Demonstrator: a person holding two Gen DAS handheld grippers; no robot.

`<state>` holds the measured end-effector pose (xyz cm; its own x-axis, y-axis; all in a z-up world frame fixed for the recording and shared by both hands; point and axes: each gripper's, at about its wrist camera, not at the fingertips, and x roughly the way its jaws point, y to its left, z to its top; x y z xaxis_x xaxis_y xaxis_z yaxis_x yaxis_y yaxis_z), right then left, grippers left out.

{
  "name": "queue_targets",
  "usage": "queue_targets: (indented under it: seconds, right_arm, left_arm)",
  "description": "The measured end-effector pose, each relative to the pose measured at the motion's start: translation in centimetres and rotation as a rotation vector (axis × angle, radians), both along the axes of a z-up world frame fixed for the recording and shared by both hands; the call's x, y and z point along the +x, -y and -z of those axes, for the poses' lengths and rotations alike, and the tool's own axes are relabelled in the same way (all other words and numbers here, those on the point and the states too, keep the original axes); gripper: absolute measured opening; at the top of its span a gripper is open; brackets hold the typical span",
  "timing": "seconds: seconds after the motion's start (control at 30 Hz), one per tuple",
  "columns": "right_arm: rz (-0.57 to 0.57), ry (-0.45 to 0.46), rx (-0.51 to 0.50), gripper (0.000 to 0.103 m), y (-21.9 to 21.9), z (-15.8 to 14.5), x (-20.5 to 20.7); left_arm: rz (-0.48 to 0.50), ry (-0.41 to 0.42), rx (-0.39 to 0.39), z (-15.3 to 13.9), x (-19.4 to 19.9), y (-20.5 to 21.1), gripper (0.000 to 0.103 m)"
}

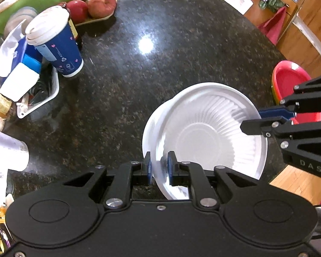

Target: Organize plates and bowls

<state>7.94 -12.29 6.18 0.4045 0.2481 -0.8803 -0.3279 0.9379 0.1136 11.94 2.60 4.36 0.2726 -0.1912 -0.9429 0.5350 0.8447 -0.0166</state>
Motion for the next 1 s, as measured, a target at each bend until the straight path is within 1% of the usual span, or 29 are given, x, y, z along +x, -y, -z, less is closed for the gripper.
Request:
queue_targets:
  seconds: [0.17, 0.3, 0.43, 0.53, 0.6, 0.73, 0.93, 0.97, 1.0]
  right_arm:
    - [-0.001, -0.014, -0.014, 0.013, -0.2, 1.0, 0.4]
    - [-0.011, 0.002, -0.030, 0.013, -0.5, 1.4, 0.7]
    - [-0.020, 0.011, -0.043, 0.014, -0.6, 1.6, 1.0]
    - [-0.019, -0.003, -0.039, 0.014, -0.5, 1.8, 1.3]
    - [-0.020, 0.003, -0.041, 0.012, -0.5, 1.9, 1.3]
    - [-0.028, -0.004, -0.033, 0.012, -0.5, 1.8, 1.4]
    - [-0.037, -0.006, -0.039, 0.012, -0.7, 1.9, 1.5]
    - [-0.036, -0.007, -0.041, 0.012, -0.7, 2.0, 1.6]
    - [-0.032, -0.009, -0.043, 0.014, -0.6, 2.1, 1.7]
  left_arm:
    - [-0.006, 0.004, 0.009, 1.0, 0.5, 0.1, 0.020]
    - [-0.002, 0.033, 0.020, 1.2, 0.6, 0.2, 0.023]
    - [0.013, 0.059, 0.031, 1.3, 0.6, 0.4, 0.024]
    - [0.022, 0.055, 0.025, 1.3, 0.8, 0.2, 0.024]
    - [0.030, 0.050, 0.016, 1.1, 0.8, 0.1, 0.025]
    - [0.054, 0.080, 0.017, 0.4, 0.3, 0.2, 0.026]
    - [0.073, 0.121, 0.063, 0.8, 0.0, 0.5, 0.027]
    - [0.072, 0.124, 0.070, 1.0, 0.0, 0.5, 0.031]
    - [0.072, 0.122, 0.074, 1.2, 0.0, 0.5, 0.031]
